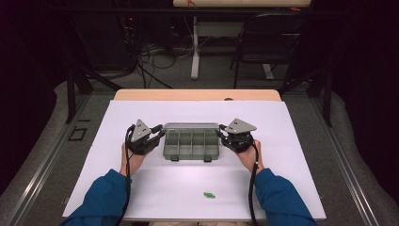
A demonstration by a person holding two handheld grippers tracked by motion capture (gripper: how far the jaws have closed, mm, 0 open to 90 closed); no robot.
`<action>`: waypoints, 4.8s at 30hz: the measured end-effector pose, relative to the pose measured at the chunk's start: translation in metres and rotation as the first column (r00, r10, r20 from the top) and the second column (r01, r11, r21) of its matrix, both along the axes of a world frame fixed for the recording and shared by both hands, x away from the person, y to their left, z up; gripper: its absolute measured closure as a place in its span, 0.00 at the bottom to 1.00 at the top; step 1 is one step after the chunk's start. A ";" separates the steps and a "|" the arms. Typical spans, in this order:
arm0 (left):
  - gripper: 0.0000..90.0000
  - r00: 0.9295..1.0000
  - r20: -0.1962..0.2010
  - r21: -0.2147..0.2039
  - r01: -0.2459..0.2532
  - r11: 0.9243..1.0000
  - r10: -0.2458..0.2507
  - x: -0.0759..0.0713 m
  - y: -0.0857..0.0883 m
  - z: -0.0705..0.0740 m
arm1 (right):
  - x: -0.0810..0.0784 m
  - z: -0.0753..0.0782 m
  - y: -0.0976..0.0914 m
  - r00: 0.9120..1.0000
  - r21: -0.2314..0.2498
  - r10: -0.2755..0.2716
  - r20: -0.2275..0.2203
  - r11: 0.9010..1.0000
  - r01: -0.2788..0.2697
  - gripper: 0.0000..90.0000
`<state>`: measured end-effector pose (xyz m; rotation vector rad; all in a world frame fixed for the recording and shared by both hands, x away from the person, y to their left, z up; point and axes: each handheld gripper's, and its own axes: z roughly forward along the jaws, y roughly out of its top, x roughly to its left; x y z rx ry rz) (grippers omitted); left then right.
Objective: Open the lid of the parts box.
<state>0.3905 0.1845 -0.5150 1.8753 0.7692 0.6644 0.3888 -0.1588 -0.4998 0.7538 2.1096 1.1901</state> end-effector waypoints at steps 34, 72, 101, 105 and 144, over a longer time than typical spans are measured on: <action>0.87 1.000 -0.015 -0.029 -0.012 0.999 0.011 0.020 0.001 0.012 | 0.018 0.013 0.000 1.000 0.025 -0.012 -0.019 1.000 0.013 0.84; 0.91 0.998 -0.036 -0.057 -0.057 0.997 0.055 0.045 -0.001 0.010 | 0.047 0.010 0.003 0.995 0.048 -0.081 -0.066 0.995 0.084 0.89; 0.93 0.992 -0.071 -0.028 -0.106 0.994 0.104 0.061 -0.008 -0.008 | 0.062 -0.008 0.007 0.984 0.056 -0.146 -0.106 0.987 0.152 0.91; 0.93 0.992 -0.064 -0.020 -0.114 0.993 0.112 0.062 -0.009 -0.009 | 0.065 -0.011 0.008 0.981 0.046 -0.156 -0.114 0.986 0.162 0.91; 0.88 0.977 -0.113 0.062 -0.173 0.983 0.179 0.079 -0.021 -0.034 | 0.085 -0.035 0.016 0.956 -0.022 -0.221 -0.193 0.975 0.221 0.87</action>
